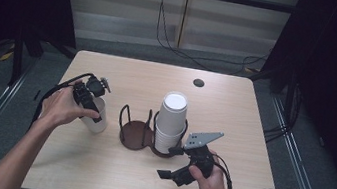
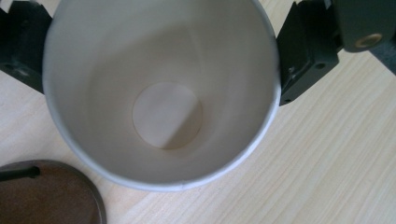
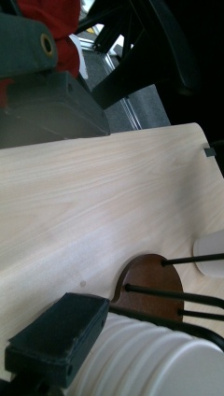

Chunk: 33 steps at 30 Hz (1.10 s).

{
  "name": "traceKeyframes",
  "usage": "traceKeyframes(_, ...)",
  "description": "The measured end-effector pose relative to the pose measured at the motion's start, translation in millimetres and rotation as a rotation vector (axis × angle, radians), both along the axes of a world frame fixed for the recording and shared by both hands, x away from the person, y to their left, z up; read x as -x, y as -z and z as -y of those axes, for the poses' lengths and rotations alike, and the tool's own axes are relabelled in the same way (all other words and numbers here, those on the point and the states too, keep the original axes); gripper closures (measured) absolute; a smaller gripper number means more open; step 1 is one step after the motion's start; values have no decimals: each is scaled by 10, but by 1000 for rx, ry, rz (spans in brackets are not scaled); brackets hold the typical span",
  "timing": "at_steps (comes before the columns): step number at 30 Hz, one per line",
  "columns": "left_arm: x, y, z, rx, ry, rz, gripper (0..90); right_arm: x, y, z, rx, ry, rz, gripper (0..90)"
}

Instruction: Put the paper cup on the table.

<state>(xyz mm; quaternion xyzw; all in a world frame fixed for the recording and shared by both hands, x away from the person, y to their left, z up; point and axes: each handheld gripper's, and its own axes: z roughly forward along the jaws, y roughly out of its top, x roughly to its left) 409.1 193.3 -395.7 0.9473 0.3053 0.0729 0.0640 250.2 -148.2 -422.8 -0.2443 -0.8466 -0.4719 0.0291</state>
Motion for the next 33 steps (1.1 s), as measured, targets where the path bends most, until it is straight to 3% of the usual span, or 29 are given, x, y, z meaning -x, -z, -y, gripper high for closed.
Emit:
traceKeyframes(4, 1, 32, -8, 23, 15, -9, 80, 0, -6, 8, -5, 6, 4, 146)
traceKeyframes(7, -16, 48, -31, 23, -1, -24, 73, 0, -2, -1, -3, 5, 2, 146)
traceKeyframes(10, -16, 81, -53, 23, 18, -49, 67, -2, 4, -10, -1, 1, 4, 146)
traceKeyframes(12, -19, 114, -73, 41, -6, -47, 66, -4, 5, -10, -3, -4, -1, 157)
traceKeyframes(15, -13, 180, -110, 19, 2, -40, 83, 1, 1, -10, -1, -7, -1, 161)
traceKeyframes(17, -3, 197, -146, 51, -2, -35, 87, 0, 0, -5, -3, -8, 0, 161)
traceKeyframes(25, 34, 275, -271, 114, 23, -26, 92, 5, -15, -5, -4, -4, 4, 160)
traceKeyframes(28, 43, 285, -316, 136, 30, -46, 88, 3, -6, -9, -1, -4, 1, 160)
traceKeyframes(33, 57, 329, -417, 223, 2, -57, 80, 0, -9, -3, -12, -8, -6, 158)
